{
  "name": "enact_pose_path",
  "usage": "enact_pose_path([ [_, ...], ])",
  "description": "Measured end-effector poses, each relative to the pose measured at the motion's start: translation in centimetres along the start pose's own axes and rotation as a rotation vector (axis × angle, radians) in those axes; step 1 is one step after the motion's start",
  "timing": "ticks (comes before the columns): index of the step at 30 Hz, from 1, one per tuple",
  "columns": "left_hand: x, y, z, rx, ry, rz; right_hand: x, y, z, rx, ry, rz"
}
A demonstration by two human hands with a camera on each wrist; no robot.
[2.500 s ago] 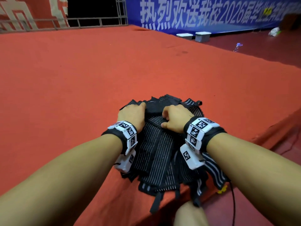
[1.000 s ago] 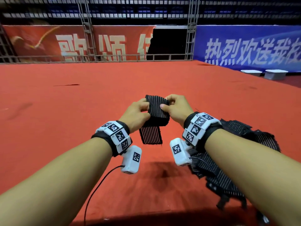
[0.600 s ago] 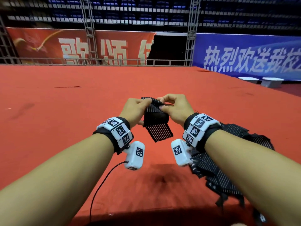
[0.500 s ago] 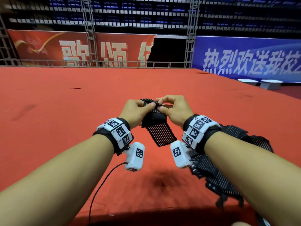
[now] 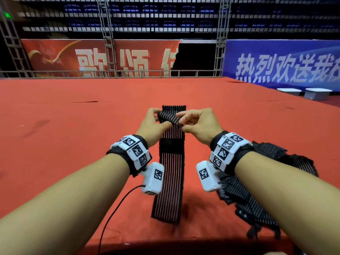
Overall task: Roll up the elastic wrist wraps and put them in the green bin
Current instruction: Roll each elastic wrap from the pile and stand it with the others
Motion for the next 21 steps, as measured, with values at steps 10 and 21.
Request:
enact_pose_path([
  [10, -0.8, 0.8, 2.0, -0.107, -0.036, 0.169, -0.4, 0.5, -0.2, 0.100, 0.017, -0.016],
  [21, -0.7, -0.5, 4.0, 0.033, -0.234, -0.015, 1.5, 1.3, -0.3, -0.166, 0.036, 0.072],
])
Point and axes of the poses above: each hand's wrist, its own x-axis towards the middle knuckle, its own y-axis out of the back of the hand, z = x × y, the point moved 5 cm from there along x, towards the middle knuckle, and after that the axes turned 12 degrees about x, right-handed, at the moved point
